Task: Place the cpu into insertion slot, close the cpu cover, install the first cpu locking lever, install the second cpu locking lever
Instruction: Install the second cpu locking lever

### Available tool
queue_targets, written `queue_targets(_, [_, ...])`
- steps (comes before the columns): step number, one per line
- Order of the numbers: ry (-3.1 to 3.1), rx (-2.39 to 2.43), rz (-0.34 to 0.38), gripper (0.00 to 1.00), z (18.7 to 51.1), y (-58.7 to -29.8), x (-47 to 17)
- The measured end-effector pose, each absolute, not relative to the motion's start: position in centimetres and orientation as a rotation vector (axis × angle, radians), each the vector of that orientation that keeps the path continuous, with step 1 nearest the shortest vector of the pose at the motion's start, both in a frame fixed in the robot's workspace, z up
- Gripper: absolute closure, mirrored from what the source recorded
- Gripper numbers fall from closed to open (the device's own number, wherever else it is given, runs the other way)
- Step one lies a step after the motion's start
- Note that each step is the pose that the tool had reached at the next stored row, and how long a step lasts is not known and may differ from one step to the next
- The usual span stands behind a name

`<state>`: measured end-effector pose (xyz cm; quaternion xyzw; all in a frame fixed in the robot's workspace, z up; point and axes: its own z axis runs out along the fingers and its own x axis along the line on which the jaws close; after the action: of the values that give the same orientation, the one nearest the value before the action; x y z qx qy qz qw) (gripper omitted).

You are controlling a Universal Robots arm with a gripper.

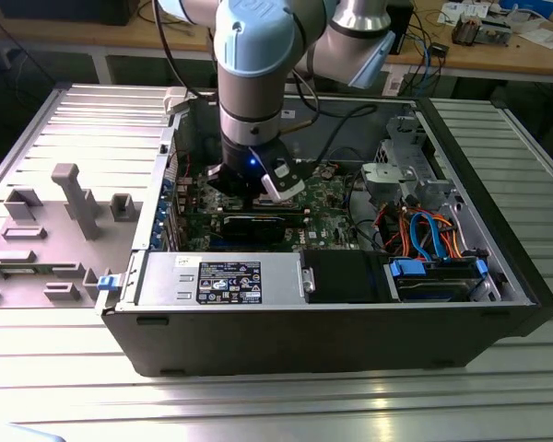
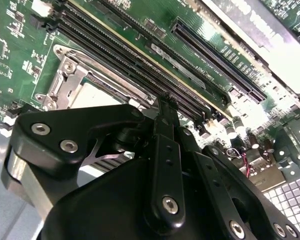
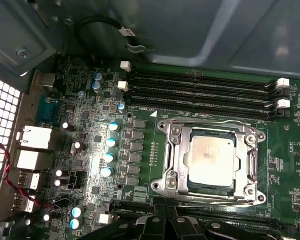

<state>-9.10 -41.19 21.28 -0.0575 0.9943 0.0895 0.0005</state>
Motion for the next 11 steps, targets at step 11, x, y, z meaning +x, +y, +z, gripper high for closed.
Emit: queue_targets(11, [3.117,-0.168,0.322,0.89,20.54,-41.19,-9.23])
